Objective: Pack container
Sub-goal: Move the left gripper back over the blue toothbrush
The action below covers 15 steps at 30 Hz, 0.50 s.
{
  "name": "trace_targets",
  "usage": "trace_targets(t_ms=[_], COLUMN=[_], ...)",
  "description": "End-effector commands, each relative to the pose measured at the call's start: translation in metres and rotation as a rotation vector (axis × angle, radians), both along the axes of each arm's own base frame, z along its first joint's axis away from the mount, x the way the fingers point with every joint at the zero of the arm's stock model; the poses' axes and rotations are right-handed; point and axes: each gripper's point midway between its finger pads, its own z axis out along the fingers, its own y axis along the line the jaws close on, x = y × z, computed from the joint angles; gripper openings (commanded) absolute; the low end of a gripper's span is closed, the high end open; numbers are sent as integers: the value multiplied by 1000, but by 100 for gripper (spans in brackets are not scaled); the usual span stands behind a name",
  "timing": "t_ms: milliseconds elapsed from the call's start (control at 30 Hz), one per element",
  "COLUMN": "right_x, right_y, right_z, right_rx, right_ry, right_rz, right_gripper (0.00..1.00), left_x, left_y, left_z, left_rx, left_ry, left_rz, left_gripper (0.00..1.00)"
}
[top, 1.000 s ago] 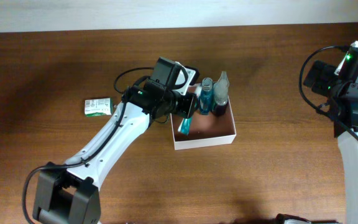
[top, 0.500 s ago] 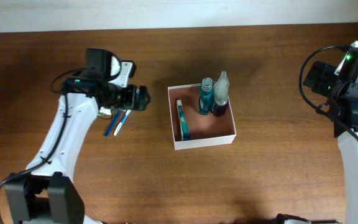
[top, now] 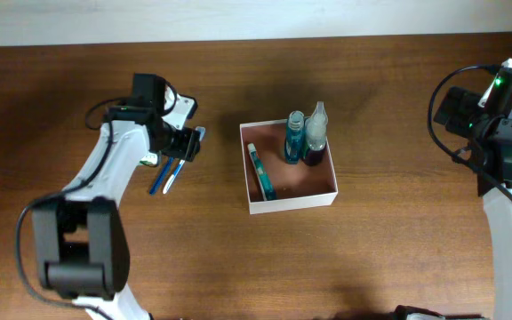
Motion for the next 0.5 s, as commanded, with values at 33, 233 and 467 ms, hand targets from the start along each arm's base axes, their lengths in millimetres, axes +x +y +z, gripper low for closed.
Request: trace_targets(t_ms=[33,233,467], right_x=[-1,-1,-1], right_y=[-2,-2,-2], right_z=[11,11,11], right_rx=[-4,-4,-4], right_ry=[-28,-28,-28], right_rz=[-7,-7,-7], right_gripper=[99,99,99], left_x=[3,0,3], left_y=[-1,-11,-11], left_z=[-26,-50,-51], left_rx=[18,28,36], left_ry=[35,74,60], left_rz=[-27,-67,-77], left_gripper=[64,64,63])
